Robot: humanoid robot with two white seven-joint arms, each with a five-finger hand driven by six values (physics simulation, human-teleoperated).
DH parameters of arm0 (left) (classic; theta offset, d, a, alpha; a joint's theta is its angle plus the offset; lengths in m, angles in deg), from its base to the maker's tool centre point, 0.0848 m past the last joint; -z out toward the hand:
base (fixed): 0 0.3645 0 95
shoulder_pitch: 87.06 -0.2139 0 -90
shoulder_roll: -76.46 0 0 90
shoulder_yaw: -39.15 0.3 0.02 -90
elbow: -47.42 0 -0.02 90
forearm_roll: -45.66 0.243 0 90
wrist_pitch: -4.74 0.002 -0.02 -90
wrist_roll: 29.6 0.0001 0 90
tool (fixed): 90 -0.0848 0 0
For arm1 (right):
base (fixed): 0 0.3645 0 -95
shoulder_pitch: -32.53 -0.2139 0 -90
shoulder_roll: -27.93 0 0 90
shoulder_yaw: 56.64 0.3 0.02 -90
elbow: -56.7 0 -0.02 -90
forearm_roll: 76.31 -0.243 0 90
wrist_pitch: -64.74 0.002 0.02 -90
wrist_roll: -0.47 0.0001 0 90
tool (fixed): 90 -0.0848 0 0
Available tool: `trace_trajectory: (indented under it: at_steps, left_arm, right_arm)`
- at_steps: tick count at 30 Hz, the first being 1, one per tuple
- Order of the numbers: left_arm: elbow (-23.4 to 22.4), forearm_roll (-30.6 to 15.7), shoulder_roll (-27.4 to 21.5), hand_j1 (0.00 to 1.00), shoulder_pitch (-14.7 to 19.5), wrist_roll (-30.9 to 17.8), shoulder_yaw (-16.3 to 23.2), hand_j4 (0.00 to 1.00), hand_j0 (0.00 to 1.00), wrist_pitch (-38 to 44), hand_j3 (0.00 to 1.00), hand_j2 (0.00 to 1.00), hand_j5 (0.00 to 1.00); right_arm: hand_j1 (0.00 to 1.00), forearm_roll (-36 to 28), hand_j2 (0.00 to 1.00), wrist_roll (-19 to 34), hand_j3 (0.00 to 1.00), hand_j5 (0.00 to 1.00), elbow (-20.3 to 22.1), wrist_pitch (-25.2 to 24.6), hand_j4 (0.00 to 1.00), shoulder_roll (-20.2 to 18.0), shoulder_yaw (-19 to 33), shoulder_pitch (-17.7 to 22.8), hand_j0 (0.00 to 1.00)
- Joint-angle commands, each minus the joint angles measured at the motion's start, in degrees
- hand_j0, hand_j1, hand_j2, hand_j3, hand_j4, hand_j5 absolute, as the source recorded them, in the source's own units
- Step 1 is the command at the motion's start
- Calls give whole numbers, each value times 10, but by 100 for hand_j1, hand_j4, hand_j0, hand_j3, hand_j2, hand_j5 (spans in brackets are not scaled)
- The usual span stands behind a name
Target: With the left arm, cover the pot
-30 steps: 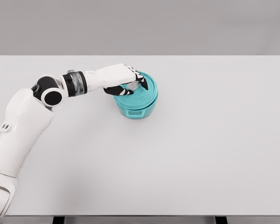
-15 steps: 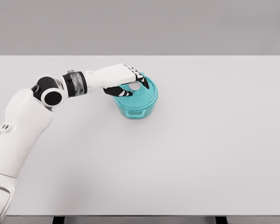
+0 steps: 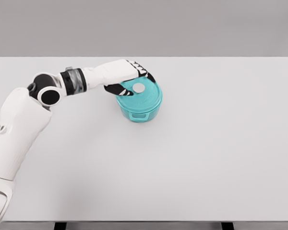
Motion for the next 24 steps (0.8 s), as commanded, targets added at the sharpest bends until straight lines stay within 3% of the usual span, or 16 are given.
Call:
trace_trajectory:
  at_steps: [1,3,5,7,9,13,15,24]
  left_arm:
    - [20,-5,-17,85,0,0,-3,85,85,2,85,85,85]
    - [30,-7,-34,92,-1,1,-5,92,92,2,92,92,92]
    - [73,-32,-84,100,-6,0,-6,100,100,2,100,100,100]
    - [88,-63,-138,100,-9,0,-10,100,100,2,100,100,100]
    - [98,-66,-162,100,-27,0,-33,100,100,2,100,100,100]
    - [121,-73,-216,100,-128,0,-149,100,100,2,100,100,100]
    - [119,-73,-233,100,-164,0,-180,100,100,2,100,100,100]
    - [110,-65,-240,100,-183,-4,-180,100,100,2,100,100,100]
  right_arm:
    - [100,0,100,0,100,100,0,0,100,0,0,0,100]
    - [100,0,100,0,100,100,-1,0,100,0,0,0,100]
    - [100,0,100,0,100,100,0,0,100,0,0,0,100]
    - [100,0,100,0,100,100,0,0,100,0,0,0,100]
    - [100,0,100,0,100,100,0,0,100,0,0,0,100]
    - [100,0,100,0,100,100,0,0,100,0,0,-1,100]
    - [100,0,100,0,100,100,0,0,100,0,0,0,100]
    - [100,0,100,0,100,100,0,0,100,0,0,0,100]
